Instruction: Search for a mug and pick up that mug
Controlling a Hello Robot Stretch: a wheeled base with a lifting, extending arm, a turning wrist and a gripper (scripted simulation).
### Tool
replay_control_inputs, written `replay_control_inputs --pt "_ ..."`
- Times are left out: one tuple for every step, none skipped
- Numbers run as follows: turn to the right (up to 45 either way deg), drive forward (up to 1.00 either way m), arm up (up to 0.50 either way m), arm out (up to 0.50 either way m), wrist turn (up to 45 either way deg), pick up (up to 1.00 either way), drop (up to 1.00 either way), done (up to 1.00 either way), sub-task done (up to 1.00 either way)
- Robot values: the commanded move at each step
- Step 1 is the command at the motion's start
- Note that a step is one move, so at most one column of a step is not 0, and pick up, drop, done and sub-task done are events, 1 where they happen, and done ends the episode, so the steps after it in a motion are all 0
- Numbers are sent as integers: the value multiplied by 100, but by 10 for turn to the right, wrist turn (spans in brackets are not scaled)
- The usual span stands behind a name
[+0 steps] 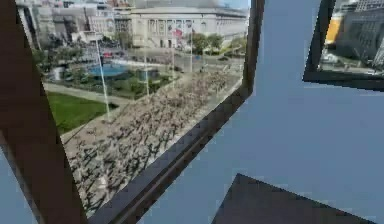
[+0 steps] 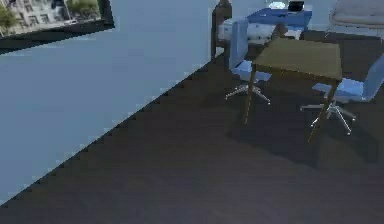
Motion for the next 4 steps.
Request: replay_control_inputs --pt "450 0 0 0 0 0 0 0 0" --pt "450 0 0 0 0 0 0 0 0" --pt "240 0 0 0 0 0 0 0 0" --pt "0 35 0 0 0 0 0 0 0"
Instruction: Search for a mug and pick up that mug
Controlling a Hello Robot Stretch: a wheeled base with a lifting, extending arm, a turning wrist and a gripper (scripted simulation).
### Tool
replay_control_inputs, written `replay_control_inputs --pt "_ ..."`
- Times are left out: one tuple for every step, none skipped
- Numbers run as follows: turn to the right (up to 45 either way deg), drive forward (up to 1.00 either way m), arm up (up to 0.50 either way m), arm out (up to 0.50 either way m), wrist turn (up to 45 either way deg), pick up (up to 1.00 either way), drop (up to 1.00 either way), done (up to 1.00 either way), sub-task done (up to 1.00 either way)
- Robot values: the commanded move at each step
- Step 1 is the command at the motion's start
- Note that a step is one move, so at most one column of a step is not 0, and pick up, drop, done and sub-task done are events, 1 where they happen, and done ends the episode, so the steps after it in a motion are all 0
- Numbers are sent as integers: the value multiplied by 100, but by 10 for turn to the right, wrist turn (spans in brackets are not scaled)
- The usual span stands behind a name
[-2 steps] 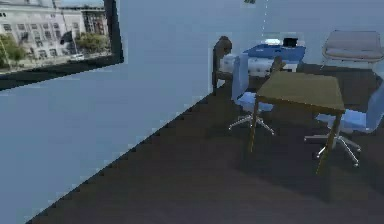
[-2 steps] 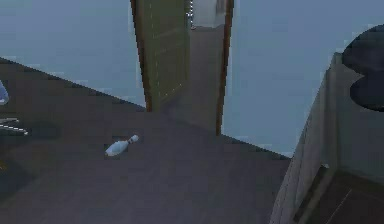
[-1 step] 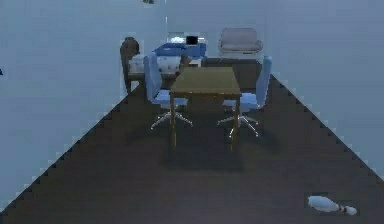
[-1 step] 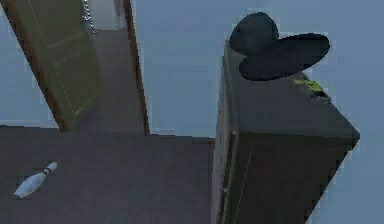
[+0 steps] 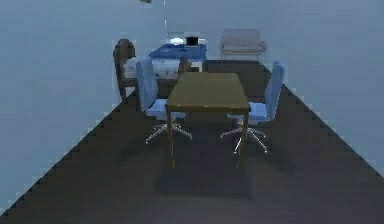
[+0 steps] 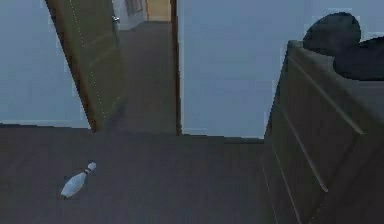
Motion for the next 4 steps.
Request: replay_control_inputs --pt "450 0 0 0 0 0 0 0 0" --pt "120 0 0 0 0 0 0 0 0" --pt "0 40 0 0 0 0 0 0 0" --pt "150 0 0 0 0 0 0 0 0"
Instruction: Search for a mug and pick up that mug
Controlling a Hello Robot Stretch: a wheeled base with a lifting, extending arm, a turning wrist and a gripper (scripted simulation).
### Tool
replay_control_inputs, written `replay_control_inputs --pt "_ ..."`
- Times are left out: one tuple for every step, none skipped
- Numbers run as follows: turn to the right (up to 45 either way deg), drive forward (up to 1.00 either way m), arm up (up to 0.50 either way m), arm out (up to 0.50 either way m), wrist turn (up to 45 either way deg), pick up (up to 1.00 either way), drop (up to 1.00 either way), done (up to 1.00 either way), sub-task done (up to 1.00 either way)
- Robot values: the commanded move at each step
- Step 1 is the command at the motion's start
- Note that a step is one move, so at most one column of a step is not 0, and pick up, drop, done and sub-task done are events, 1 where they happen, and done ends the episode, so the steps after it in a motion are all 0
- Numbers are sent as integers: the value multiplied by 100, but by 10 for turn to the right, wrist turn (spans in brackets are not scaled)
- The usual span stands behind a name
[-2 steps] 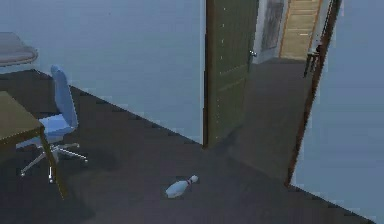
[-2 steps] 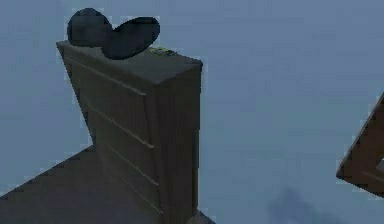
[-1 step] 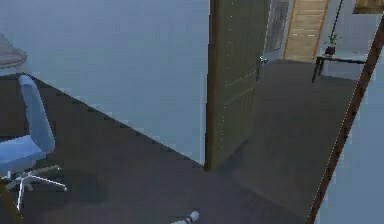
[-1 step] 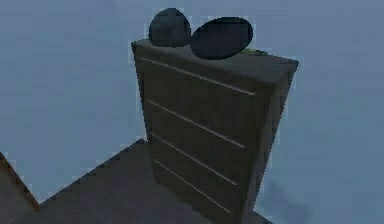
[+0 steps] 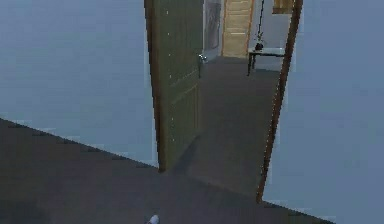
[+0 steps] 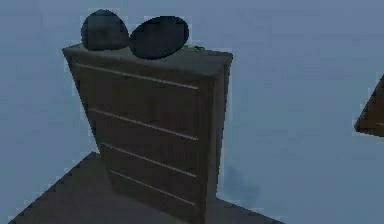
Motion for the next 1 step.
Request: replay_control_inputs --pt "0 100 0 0 0 0 0 0 0"
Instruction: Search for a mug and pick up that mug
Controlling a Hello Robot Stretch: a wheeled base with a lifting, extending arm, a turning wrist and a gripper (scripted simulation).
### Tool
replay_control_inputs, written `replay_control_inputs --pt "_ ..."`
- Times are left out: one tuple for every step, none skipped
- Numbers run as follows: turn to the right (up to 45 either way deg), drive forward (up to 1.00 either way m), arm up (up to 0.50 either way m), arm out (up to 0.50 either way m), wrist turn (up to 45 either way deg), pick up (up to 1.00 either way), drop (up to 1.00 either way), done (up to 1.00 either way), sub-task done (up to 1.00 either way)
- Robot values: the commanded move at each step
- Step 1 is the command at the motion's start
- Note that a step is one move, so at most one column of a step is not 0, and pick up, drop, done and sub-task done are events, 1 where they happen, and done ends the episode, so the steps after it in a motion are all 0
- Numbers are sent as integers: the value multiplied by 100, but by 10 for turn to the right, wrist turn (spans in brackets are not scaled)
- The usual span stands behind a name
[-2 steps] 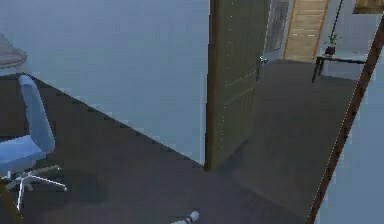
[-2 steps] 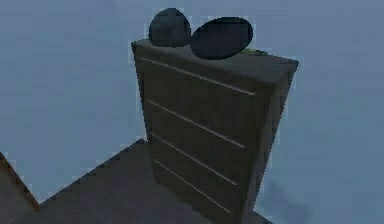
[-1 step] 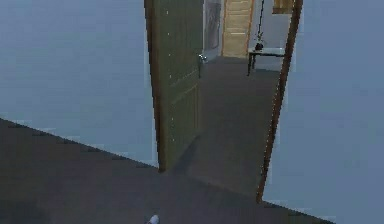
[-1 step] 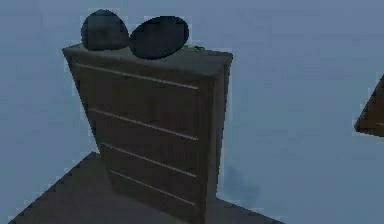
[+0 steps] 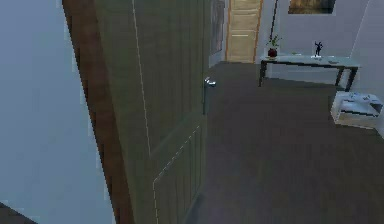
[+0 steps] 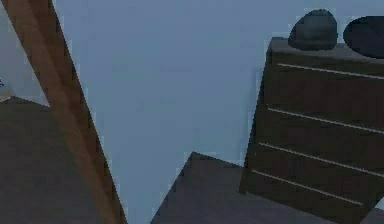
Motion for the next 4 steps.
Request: replay_control_inputs --pt "0 45 0 0 0 0 0 0 0" --pt "240 0 0 0 0 0 0 0 0" --pt "0 100 0 0 0 0 0 0 0" --pt "180 0 0 0 0 0 0 0 0"
